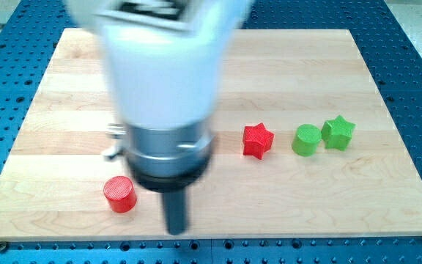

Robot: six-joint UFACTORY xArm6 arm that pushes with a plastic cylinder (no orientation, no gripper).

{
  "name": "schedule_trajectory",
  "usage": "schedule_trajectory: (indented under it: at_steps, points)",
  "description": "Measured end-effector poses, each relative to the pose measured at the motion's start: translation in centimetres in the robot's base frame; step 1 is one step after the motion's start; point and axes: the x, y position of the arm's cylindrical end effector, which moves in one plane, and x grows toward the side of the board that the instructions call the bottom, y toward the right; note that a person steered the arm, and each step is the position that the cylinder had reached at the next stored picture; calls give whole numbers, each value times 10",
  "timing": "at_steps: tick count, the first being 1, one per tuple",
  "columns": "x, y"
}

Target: Arrange the red blocks horizontally

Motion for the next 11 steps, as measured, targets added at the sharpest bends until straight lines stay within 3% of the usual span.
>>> schedule_trajectory:
  at_steps: [1,3,4,5,6,7,8,9,10,11]
  points:
    - [-9,-54]
    - [-1,-90]
    - [-58,-85]
    - [-76,-7]
    - [-72,-14]
    - [-80,-64]
    - [-94,-27]
    - [-107,-26]
    - [-107,17]
    - [-102,19]
